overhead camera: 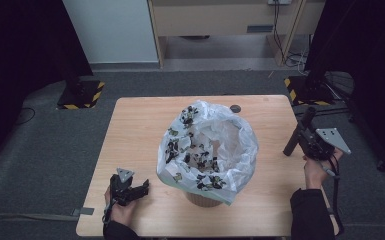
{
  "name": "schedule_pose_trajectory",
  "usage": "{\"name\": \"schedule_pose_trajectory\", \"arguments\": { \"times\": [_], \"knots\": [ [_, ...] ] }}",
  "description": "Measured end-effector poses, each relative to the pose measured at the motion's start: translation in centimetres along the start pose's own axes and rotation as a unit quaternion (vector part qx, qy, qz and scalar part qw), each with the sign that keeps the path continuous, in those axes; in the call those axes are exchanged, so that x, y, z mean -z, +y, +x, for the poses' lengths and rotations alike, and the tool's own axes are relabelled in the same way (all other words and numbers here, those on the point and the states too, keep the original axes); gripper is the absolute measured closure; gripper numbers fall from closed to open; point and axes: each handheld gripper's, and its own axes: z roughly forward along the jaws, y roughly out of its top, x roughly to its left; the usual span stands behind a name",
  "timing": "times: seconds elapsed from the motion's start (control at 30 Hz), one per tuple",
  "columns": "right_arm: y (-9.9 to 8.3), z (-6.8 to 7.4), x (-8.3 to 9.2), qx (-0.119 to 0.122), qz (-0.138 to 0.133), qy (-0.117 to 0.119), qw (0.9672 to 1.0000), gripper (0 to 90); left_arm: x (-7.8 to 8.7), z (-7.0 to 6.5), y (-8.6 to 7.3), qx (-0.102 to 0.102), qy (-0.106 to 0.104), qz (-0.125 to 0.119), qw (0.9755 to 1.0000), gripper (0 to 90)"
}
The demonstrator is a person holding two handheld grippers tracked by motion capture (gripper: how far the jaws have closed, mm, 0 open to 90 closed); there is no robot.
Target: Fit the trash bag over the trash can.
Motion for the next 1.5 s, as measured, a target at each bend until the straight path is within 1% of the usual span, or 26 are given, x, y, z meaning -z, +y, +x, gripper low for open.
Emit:
{"name": "schedule_pose_trajectory", "arguments": {
  "times": [0.23, 0.37, 0.4, 0.43, 0.47, 0.5, 0.57, 0.6, 0.67, 0.73, 0.8, 0.83, 0.87, 0.9, 0.93, 0.97, 1.03, 1.13, 1.2, 1.23, 1.27, 1.3, 1.4, 1.5],
  "knots": [
    [-0.2, 0.2, 0.0, 0.014, -0.003, -0.001, 0.9999, 62.6, 0.0, 0.0, 0.0, 0.000, 0.000, 0.000, 1.0000, 17.3],
    [-0.3, 0.2, 0.3, 0.008, -0.005, 0.002, 1.0000, 61.4, 0.0, 0.0, 0.0, 0.000, 0.000, 0.000, 1.0000, 17.3],
    [-0.3, 0.2, 0.4, 0.006, -0.001, 0.001, 1.0000, 57.4, 0.0, 0.0, 0.0, 0.000, 0.000, 0.000, 1.0000, 17.3],
    [-0.3, 0.1, 0.5, 0.004, 0.001, 0.004, 1.0000, 51.4, 0.0, 0.0, 0.0, 0.000, 0.000, 0.000, 1.0000, 17.3],
    [-0.5, 0.1, 0.7, 0.011, 0.000, 0.004, 0.9999, 46.2, 0.0, 0.0, 0.0, 0.000, 0.000, 0.000, 1.0000, 17.3],
    [-0.5, 0.1, 0.7, 0.011, 0.000, 0.004, 0.9999, 46.2, 0.0, 0.0, 0.0, 0.000, 0.000, 0.000, 1.0000, 17.3],
    [-0.6, 0.0, 1.0, 0.008, -0.003, 0.009, 0.9999, 41.1, 0.0, 0.0, 0.0, 0.000, 0.000, 0.000, 1.0000, 17.3],
    [-0.6, -0.1, 1.2, 0.008, -0.004, 0.009, 0.9999, 39.3, 0.0, 0.0, 0.0, 0.000, 0.000, 0.000, 1.0000, 17.3],
    [-0.6, -0.2, 1.7, 0.005, -0.008, 0.015, 0.9999, 37.7, 0.0, 0.0, 0.0, 0.000, 0.000, 0.000, 1.0000, 17.3],
    [-0.6, -0.1, 2.3, 0.007, -0.015, 0.017, 0.9997, 33.7, 0.0, 0.0, 0.0, 0.000, 0.000, 0.000, 1.0000, 17.3],
    [-0.6, 0.0, 2.9, -0.007, -0.016, 0.026, 0.9995, 29.3, 0.0, 0.0, 0.0, 0.000, 0.000, 0.000, 1.0000, 17.3],
    [-0.7, 0.1, 3.3, -0.007, -0.018, 0.030, 0.9994, 28.1, 0.0, 0.0, 0.0, 0.000, 0.000, 0.000, 1.0000, 17.3],
    [-0.8, 0.3, 3.6, -0.003, -0.019, 0.034, 0.9992, 27.2, 0.0, 0.0, 0.0, 0.000, 0.000, 0.000, 1.0000, 17.3],
    [-1.0, 0.8, 4.4, 0.002, -0.015, 0.043, 0.9990, 25.4, 0.0, 0.0, 0.0, 0.000, 0.000, 0.000, 1.0000, 17.3],
    [-1.0, 0.8, 4.4, 0.002, -0.015, 0.043, 0.9990, 25.4, 0.0, 0.0, 0.0, 0.000, 0.000, 0.000, 1.0000, 17.3],
    [-1.1, 0.9, 4.6, 0.004, -0.014, 0.050, 0.9987, 24.6, 0.0, 0.0, 0.0, 0.000, 0.000, 0.000, 1.0000, 17.3],
    [-1.5, 1.5, 5.4, 0.015, -0.013, 0.059, 0.9980, 23.7, 0.0, 0.0, 0.0, 0.000, 0.000, 0.000, 1.0000, 17.3],
    [-1.9, 2.2, 6.2, 0.020, -0.010, 0.077, 0.9968, 22.1, 0.0, 0.0, 0.0, 0.000, 0.000, 0.000, 1.0000, 17.3],
    [-2.0, 2.4, 6.5, 0.023, 0.001, 0.086, 0.9960, 20.6, 0.0, 0.0, 0.0, 0.000, 0.000, 0.000, 1.0000, 17.2],
    [-2.0, 2.5, 6.8, 0.020, 0.002, 0.089, 0.9958, 19.5, 0.0, 0.0, 0.0, 0.000, 0.000, 0.000, 1.0000, 17.3],
    [-2.0, 2.7, 7.0, 0.017, 0.005, 0.096, 0.9952, 19.2, 0.0, 0.0, 0.0, 0.000, 0.000, 0.000, 1.0000, 17.2],
    [-2.0, 2.9, 7.2, 0.018, 0.011, 0.105, 0.9943, 17.8, 0.0, 0.0, 0.0, 0.000, 0.000, 0.000, 1.0000, 17.3],
    [-2.3, 3.7, 7.9, 0.027, 0.023, 0.115, 0.9927, 15.8, 0.0, 0.0, 0.0, 0.000, 0.000, 0.000, 1.0000, 17.1],
    [-2.6, 4.2, 8.6, 0.021, 0.031, 0.128, 0.9911, 14.7, 0.0, 0.0, -0.1, -0.001, -0.001, 0.000, 1.0000, 17.0]
  ]
}}
